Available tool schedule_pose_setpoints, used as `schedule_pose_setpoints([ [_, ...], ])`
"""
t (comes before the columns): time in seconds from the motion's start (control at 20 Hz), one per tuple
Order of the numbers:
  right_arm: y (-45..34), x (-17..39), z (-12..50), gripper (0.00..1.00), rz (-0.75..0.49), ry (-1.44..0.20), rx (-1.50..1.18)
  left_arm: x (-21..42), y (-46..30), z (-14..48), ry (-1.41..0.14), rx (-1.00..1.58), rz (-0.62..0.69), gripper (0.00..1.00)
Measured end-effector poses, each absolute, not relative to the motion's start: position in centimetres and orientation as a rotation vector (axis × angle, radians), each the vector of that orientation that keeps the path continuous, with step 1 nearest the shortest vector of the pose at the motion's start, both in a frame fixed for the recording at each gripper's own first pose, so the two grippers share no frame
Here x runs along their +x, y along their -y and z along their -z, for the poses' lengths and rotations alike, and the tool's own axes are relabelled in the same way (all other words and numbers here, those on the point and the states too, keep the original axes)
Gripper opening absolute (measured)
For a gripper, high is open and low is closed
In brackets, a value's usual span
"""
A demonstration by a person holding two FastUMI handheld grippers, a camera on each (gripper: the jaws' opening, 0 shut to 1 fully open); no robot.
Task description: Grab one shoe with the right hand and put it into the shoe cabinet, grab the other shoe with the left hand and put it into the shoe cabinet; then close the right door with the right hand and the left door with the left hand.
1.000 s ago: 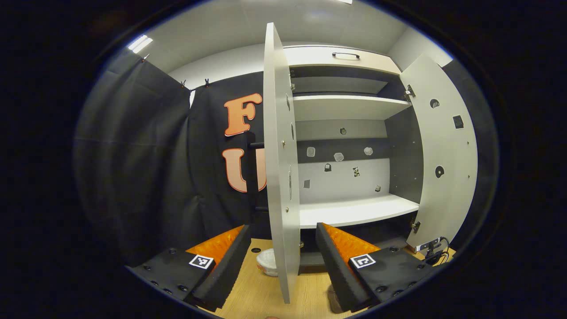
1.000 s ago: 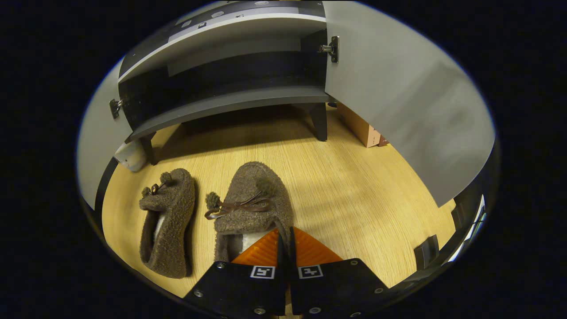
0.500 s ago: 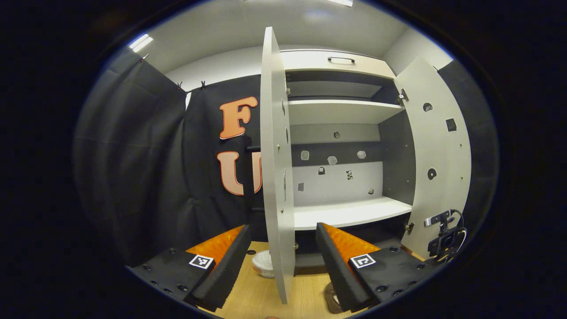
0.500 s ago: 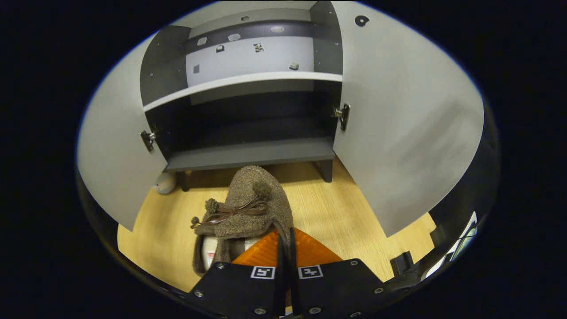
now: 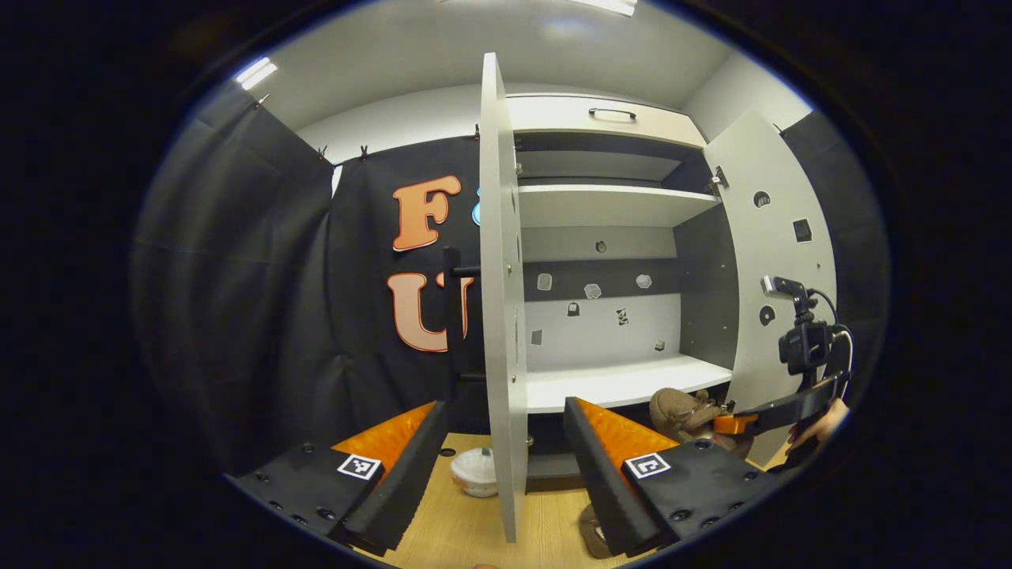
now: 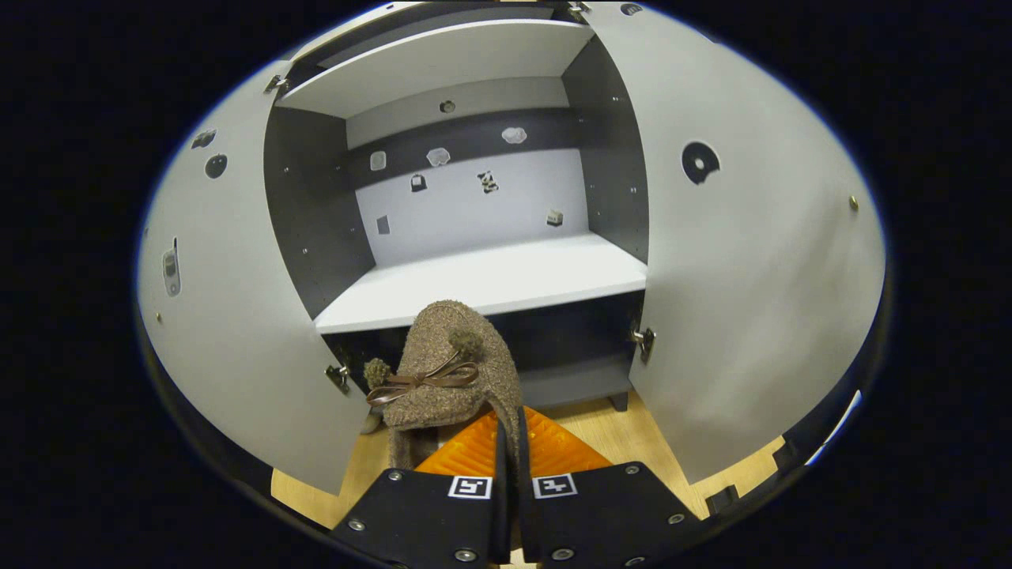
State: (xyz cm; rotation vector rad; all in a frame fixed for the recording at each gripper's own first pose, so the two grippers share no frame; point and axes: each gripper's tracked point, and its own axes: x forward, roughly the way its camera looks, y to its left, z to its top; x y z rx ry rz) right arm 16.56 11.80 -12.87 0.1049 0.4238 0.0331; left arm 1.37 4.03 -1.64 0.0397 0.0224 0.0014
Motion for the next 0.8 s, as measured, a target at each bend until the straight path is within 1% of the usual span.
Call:
schedule_pose_setpoints([
  [0.05, -12.0, 17.7, 11.4, 0.05, -0.035, -0.401, 0.105, 1.3, -4.4, 1.5, -0.02, 0.04, -0.007, 0.93],
  [0.1, -12.3, 18.9, 9.9, 0.05, -0.04, -0.377, 0.111, 1.1, -4.5, 1.3, -0.016, 0.041, -0.012, 0.99],
  [0.2, -12.8, 21.6, 7.1, 0.04, -0.044, -0.334, 0.127, 0.9, -5.0, 1.2, -0.011, 0.042, -0.025, 0.93],
  [0.25, -13.0, 23.0, 5.8, 0.05, -0.043, -0.313, 0.13, 0.8, -5.3, 1.2, -0.012, 0.043, -0.03, 0.96],
  [0.3, -12.8, 22.5, 4.4, 0.05, -0.041, -0.298, 0.13, 0.7, -5.5, 1.3, -0.014, 0.044, -0.035, 0.93],
  [0.35, -12.1, 24.5, 4.1, 0.04, -0.039, -0.286, 0.131, 0.6, -5.6, 1.3, -0.016, 0.045, -0.039, 0.96],
  [0.4, -12.9, 25.2, 3.5, 0.04, -0.034, -0.275, 0.129, 0.5, -5.9, 1.4, -0.017, 0.046, -0.046, 0.93],
  [0.45, -12.8, 26.5, 3.0, 0.05, -0.029, -0.261, 0.125, 0.4, -6.2, 1.4, -0.018, 0.047, -0.052, 0.99],
  [0.55, -12.6, 28.7, 2.5, 0.05, -0.015, -0.253, 0.115, 0.0, -6.8, 1.3, -0.018, 0.05, -0.068, 0.96],
  [0.65, -12.7, 31.0, 2.4, 0.05, -0.009, -0.254, 0.12, -0.4, -7.3, 1.2, -0.015, 0.056, -0.086, 0.96],
  [0.7, -12.7, 32.2, 2.4, 0.05, -0.004, -0.261, 0.122, -0.4, -7.7, 1.1, -0.014, 0.058, -0.095, 0.99],
  [0.75, -12.7, 33.4, 2.5, 0.05, 0.006, -0.267, 0.127, -0.7, -8.0, 1.1, -0.013, 0.06, -0.104, 0.96],
  [0.8, -12.4, 34.5, 2.6, 0.04, 0.016, -0.269, 0.128, -0.7, -8.2, 1.0, -0.012, 0.062, -0.113, 0.96],
])
